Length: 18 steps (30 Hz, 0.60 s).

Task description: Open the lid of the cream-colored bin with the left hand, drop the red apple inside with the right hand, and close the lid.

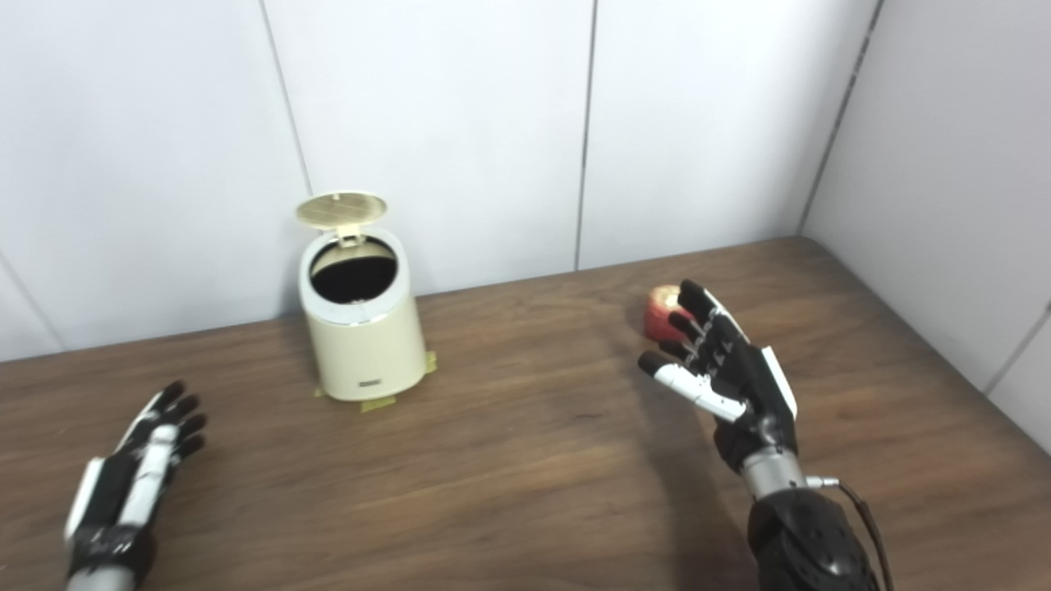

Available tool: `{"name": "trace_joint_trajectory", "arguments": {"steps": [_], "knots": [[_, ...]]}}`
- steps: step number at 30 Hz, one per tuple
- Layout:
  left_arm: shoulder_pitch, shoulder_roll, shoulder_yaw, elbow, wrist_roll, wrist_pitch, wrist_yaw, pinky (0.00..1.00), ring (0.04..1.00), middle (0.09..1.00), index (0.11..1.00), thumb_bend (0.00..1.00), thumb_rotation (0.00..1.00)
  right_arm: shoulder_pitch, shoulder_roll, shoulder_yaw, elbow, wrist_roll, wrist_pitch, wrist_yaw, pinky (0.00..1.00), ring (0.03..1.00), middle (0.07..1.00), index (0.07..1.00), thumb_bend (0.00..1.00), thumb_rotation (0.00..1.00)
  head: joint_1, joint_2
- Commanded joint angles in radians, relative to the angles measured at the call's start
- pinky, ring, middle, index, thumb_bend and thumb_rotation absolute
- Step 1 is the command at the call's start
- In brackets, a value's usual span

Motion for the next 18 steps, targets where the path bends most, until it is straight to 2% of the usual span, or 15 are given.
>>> {"name": "trace_joint_trajectory", "arguments": {"steps": [1,3,6,9,12,15,18], "knots": [[-0.009,-0.003,-0.005,-0.01,0.007,-0.034,0.014,0.86,0.867,0.898,0.932,0.32,0.74,-0.049,-0.044,-0.016,-0.053,-0.038,0.017,-0.017,0.76,0.882,0.899,0.862,0.82,0.21,-0.001,0.003],[-0.003,-0.004,-0.006,-0.007,0.0,-0.04,0.015,0.86,0.864,0.892,0.928,0.31,0.72,-0.064,-0.074,-0.016,-0.051,-0.081,0.031,-0.027,0.76,0.888,0.902,0.862,0.83,0.21,-0.002,0.003],[0.004,-0.003,-0.012,-0.01,-0.005,-0.043,0.012,0.86,0.865,0.889,0.93,0.31,0.7,-0.094,-0.137,0.006,-0.009,-0.19,0.029,-0.032,0.82,0.881,0.891,0.862,0.86,0.25,-0.006,0.003],[0.01,-0.002,-0.015,-0.015,-0.004,-0.056,0.013,0.85,0.862,0.888,0.931,0.32,0.69,-0.135,-0.211,0.05,0.109,-0.311,-0.053,-0.028,0.77,0.872,0.892,0.892,0.89,0.23,-0.014,0.005],[0.018,0.005,-0.019,-0.027,0.004,-0.05,0.015,0.85,0.86,0.887,0.933,0.29,0.68,-0.183,-0.272,0.104,0.21,-0.427,-0.084,-0.038,0.78,0.877,0.897,0.913,0.91,0.24,-0.007,0.011],[0.025,0.017,-0.023,-0.044,0.023,-0.027,0.018,0.85,0.863,0.884,0.942,0.28,0.64,-0.229,-0.306,0.16,0.251,-0.536,-0.063,-0.045,0.84,0.912,0.931,0.915,0.91,0.19,-0.01,0.017],[0.03,0.028,-0.029,-0.061,0.039,-0.006,0.019,0.87,0.876,0.888,0.945,0.27,0.58,-0.267,-0.334,0.215,0.269,-0.624,-0.043,-0.028,0.84,0.935,0.952,0.918,0.93,0.19,-0.02,0.017]]}}
